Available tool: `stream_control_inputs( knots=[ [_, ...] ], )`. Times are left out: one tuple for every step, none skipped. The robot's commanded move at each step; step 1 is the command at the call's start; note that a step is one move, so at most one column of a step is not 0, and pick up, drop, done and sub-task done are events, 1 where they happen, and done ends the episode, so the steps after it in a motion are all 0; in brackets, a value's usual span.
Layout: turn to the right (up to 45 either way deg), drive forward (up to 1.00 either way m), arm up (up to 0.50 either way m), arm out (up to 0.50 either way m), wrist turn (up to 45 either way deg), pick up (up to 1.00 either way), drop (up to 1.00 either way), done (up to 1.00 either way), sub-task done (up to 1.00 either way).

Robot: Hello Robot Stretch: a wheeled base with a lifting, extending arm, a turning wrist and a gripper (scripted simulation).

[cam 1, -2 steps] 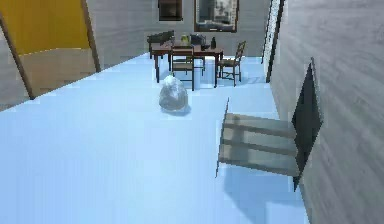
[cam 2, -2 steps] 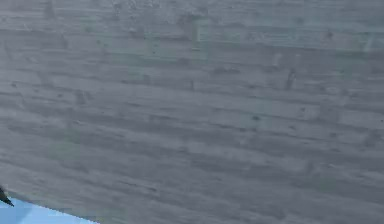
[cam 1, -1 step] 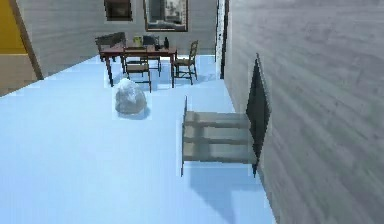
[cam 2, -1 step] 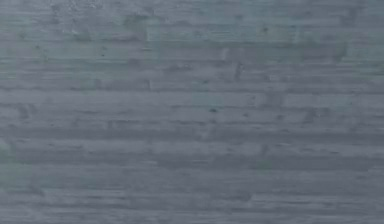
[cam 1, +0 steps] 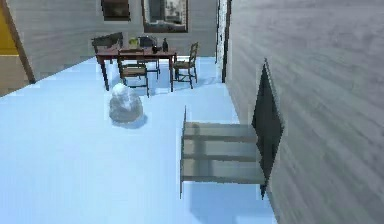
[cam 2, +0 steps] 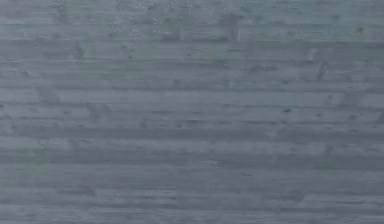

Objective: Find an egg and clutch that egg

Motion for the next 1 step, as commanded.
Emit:
stream_control_inputs(
  knots=[
    [-45.0,0.00,0.00,0.00,0.0,0.00,0.00,0.00,0.00]
  ],
)
